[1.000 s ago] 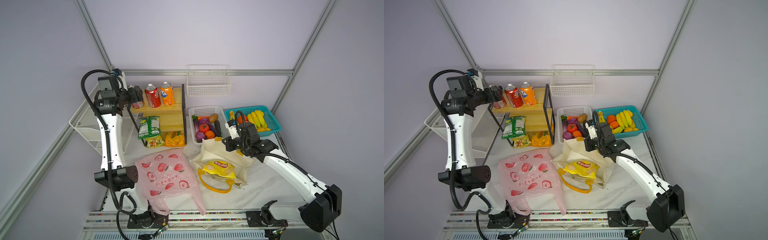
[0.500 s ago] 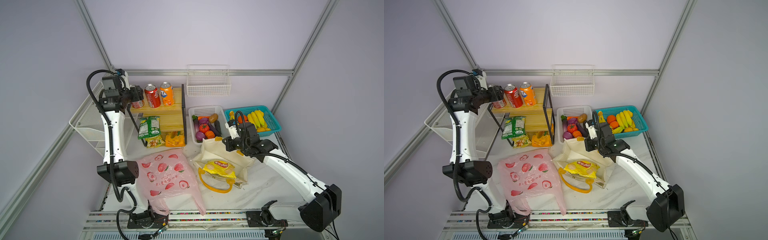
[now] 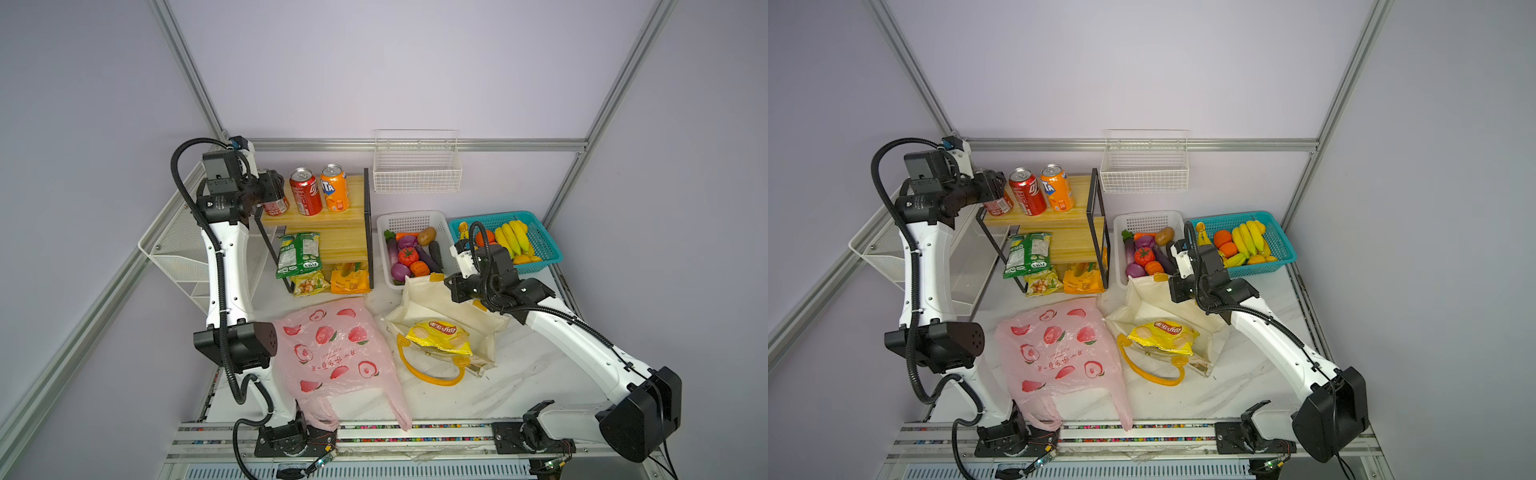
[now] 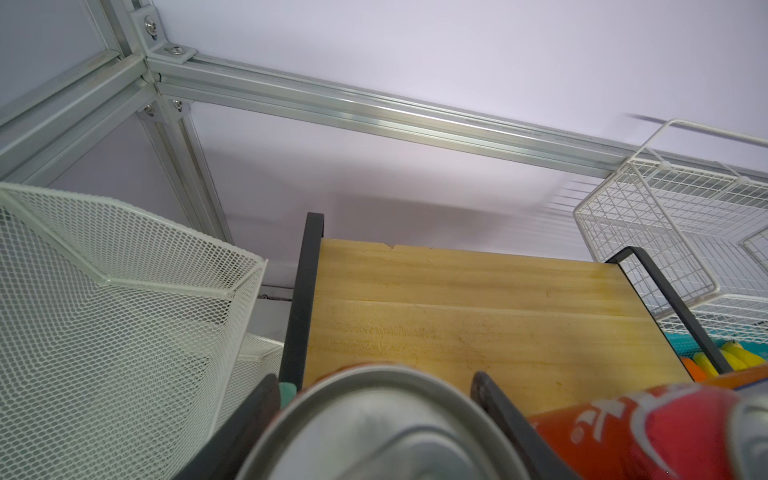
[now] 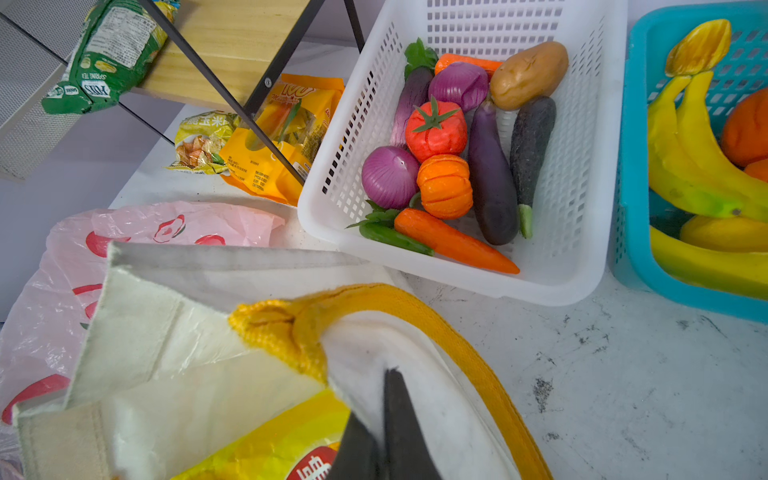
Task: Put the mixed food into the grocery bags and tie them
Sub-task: 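Reach the left gripper to the shelf and grasp a red Coca-Cola can, then carry the red can with the left gripper over the tote bag opening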
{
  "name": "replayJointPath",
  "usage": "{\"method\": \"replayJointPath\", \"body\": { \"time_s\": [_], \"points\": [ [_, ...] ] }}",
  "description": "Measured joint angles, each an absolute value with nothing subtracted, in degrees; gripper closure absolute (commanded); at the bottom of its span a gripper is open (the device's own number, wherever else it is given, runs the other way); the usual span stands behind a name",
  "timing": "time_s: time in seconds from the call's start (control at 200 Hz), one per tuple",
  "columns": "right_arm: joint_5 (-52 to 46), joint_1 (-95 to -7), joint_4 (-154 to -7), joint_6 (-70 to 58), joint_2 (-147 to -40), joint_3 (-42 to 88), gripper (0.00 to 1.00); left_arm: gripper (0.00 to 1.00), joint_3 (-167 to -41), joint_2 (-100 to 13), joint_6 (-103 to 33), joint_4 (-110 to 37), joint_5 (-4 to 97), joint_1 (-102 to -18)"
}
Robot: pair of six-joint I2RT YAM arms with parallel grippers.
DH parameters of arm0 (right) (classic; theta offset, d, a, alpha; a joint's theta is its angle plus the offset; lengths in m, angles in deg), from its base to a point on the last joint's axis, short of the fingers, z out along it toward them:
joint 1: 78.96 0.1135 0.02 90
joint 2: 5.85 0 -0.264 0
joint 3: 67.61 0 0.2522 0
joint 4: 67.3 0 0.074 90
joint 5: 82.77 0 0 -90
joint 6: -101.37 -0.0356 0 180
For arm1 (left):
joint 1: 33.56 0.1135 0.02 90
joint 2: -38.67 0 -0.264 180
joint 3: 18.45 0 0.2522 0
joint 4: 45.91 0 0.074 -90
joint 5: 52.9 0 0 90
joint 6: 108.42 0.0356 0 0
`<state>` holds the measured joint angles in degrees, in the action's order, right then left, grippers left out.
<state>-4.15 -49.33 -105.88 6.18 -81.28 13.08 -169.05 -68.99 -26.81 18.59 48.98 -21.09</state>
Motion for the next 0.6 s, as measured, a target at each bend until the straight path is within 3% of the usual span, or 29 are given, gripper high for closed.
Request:
{"method": "replayJointPath", "body": {
  "time_s": [0.245, 0.6],
  "points": [
    [-4.15, -49.33, -105.82, 6.16, -81.28, 13.08, 0.94, 0.6, -167.32, -62.21, -27.48, 21.11, 47.43, -21.09],
    [-4.19, -49.33, -105.71, 6.07, -81.28, 13.08, 0.94, 0.63, -137.55, -25.36, -31.99, 16.06, 48.43, -22.55]
  ]
}}
